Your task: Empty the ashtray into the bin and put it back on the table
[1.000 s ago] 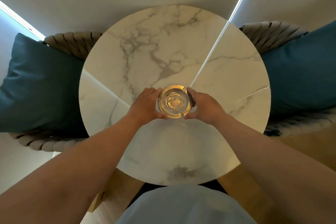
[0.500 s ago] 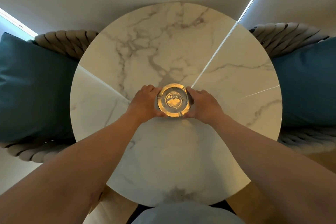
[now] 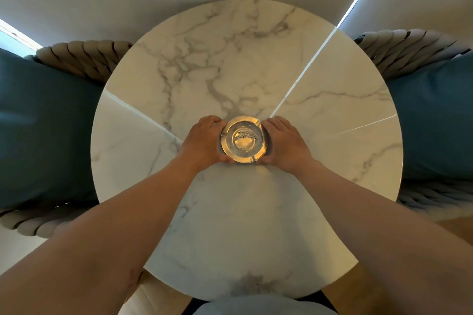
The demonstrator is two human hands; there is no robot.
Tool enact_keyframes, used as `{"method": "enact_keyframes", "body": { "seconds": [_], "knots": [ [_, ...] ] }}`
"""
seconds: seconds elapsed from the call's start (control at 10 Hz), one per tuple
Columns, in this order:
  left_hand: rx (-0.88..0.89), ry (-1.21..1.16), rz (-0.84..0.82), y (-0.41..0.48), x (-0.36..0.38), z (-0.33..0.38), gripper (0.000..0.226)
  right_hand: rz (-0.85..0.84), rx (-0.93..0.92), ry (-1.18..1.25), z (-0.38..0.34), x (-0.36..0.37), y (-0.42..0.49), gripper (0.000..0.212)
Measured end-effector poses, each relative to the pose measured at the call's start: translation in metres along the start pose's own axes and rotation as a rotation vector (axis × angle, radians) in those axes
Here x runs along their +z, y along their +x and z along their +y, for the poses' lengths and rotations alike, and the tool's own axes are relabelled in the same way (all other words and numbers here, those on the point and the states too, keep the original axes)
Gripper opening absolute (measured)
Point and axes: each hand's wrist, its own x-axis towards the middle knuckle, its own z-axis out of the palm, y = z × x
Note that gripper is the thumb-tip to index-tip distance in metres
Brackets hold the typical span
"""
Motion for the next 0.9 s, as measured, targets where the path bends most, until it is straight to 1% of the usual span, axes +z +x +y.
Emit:
{"method": "enact_keyframes", "body": {
  "seconds": [0.3, 0.6, 0.9],
  "knots": [
    [-0.007, 0.004, -0.013, 0.0072, 0.0045, -0.0029, 0.1, 0.039, 0.003, 0.018, 0.0013, 0.0051, 0.0012, 0.098],
    [-0.011, -0.001, -0.026, 0.0087, 0.006, -0.0052, 0.102, 0.019, 0.005, -0.016, 0.0035, 0.0075, 0.003, 0.106],
    [-0.008, 0.009, -0.051, 0.0021, 0.0065, -0.0059, 0.116, -0.027, -0.003, -0.033, 0.0036, 0.0035, 0.0019, 0.112]
  ]
}}
